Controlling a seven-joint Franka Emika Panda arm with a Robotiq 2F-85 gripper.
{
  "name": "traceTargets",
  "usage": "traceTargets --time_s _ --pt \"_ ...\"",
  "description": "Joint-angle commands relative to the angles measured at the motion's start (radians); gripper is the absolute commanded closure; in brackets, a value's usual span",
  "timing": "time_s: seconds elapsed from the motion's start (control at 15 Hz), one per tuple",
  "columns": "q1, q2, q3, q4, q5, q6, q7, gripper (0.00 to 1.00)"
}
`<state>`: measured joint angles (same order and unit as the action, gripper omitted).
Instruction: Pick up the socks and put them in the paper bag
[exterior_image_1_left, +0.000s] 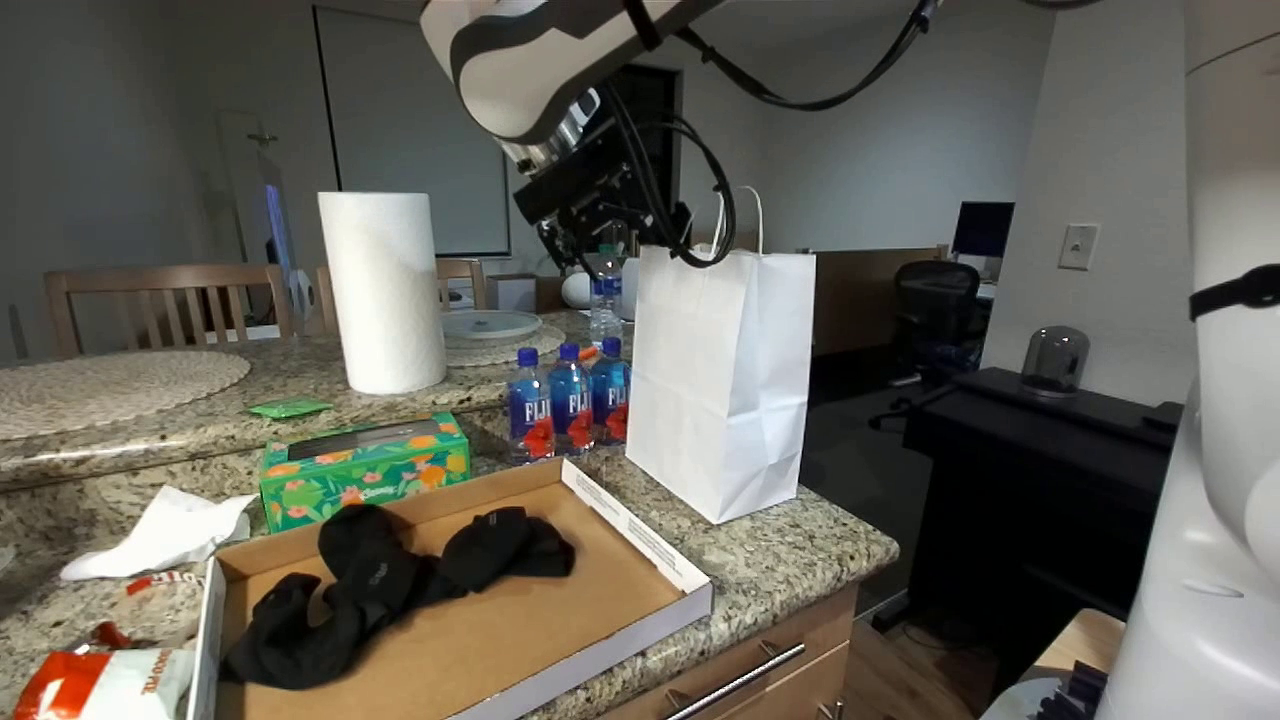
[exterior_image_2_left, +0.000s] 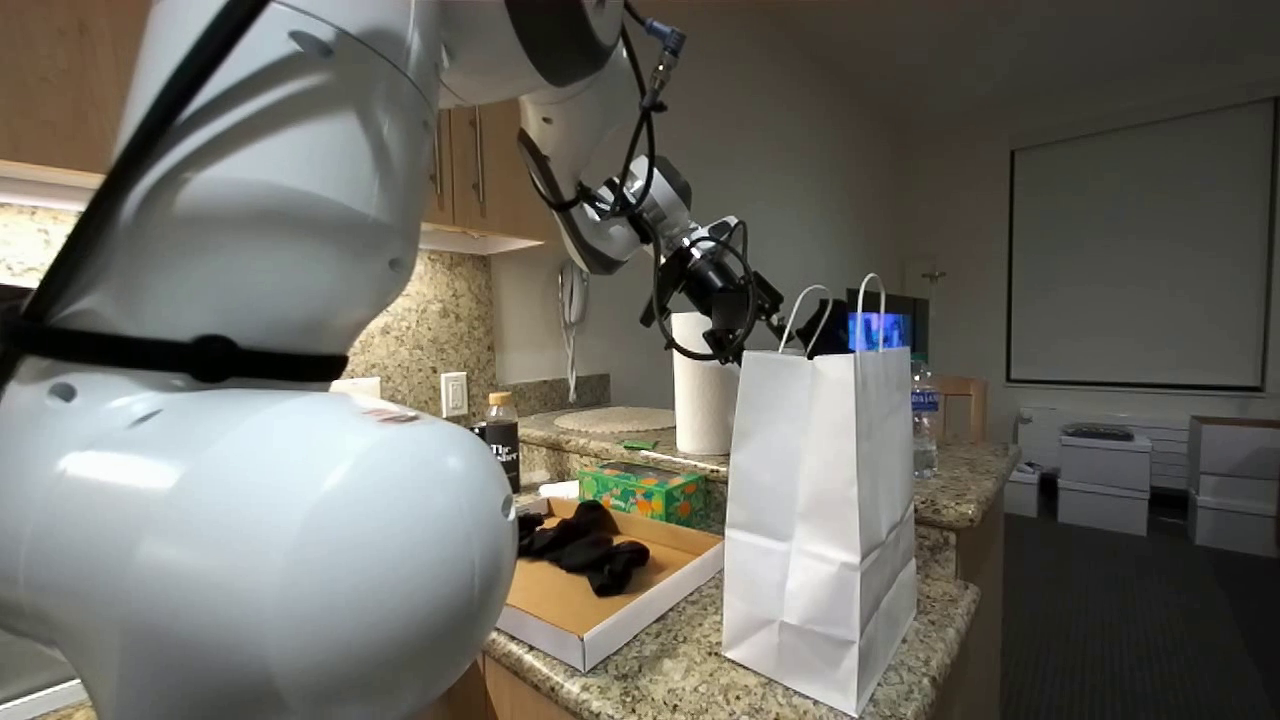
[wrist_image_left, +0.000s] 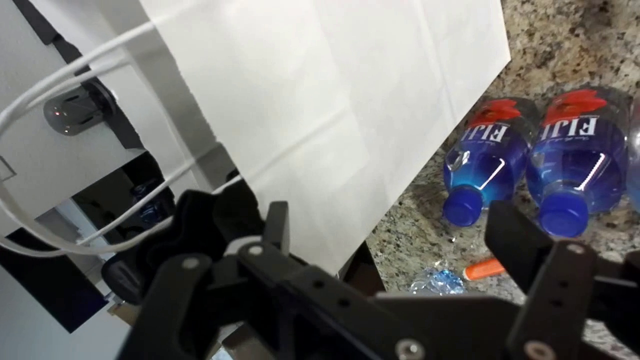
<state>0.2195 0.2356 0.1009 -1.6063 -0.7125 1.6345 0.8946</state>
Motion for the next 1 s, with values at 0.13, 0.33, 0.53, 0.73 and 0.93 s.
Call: traceTargets --time_s 0.13,0.33,0.53,0.73,0.93 --pt "-0.001 0.054 -0.013 0.018 0.011 -0.059 -0.026 0.00" --pt "0.000 0.045 -0.026 0.002 0.001 -0.053 0.006 0.00" --pt "-0.001 0.011 -0.035 -0.025 -0.016 -0.023 0.055 0.00" --pt "-0.006 -0.031 -0.036 -0.047 -0.015 -0.003 0.092 0.00" --pt "-0.014 -0.085 -0.034 -0.076 -0.014 0.024 0.121 0.00"
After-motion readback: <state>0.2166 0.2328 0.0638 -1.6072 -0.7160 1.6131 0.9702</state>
